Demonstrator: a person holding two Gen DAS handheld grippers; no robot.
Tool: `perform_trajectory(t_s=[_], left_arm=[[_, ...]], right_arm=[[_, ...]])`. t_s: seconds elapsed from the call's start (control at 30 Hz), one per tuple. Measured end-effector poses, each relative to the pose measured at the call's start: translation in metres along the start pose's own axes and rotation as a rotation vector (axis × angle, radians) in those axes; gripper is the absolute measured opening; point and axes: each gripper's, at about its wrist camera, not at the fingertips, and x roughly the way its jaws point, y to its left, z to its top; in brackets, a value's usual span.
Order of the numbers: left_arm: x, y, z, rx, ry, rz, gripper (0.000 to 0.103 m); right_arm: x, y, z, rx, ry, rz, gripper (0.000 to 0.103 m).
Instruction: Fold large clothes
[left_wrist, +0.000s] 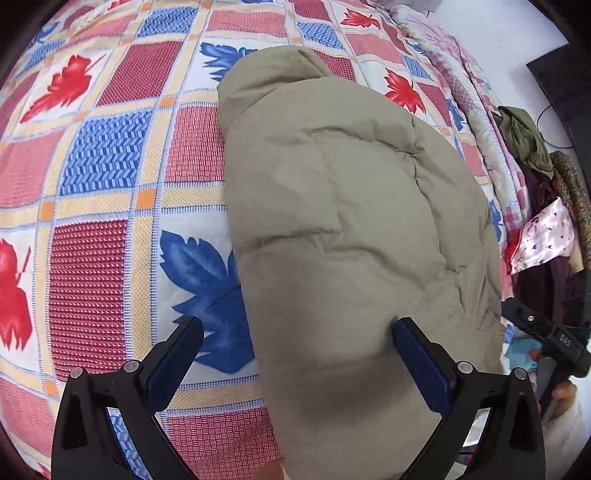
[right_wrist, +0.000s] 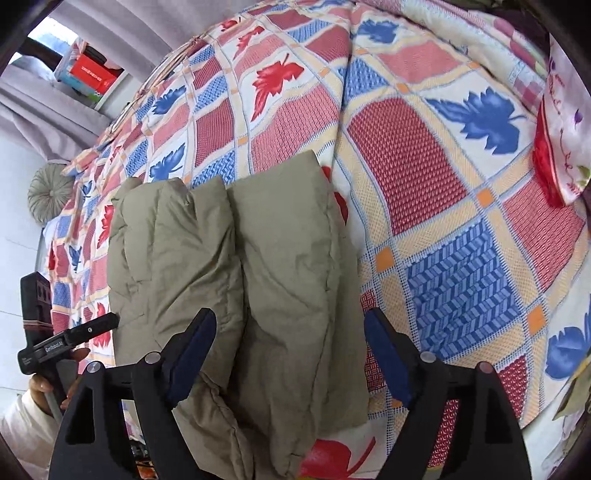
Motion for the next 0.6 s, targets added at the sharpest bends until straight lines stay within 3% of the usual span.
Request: perform_trajectory(t_s=[0.33,0.53,0.6], left_arm=[[0.019,0.008,0.003,-0.029,0.053,-0.144,0.103],[0.033,0.027,0.005,-0.107,0.086,-0.266,0.103],[0.036,0.032,0.005,-0.109,0.088,-0.267,0.103]], right_arm=[[0.041,-0.024,0.006,0.1,0.098,0.135,0.085],[0.065,-0.035,0.018,0.118,0.127,0.227,0.085],[0.073,-0.039,0.02,0.141,0.138,0.259,0.086]])
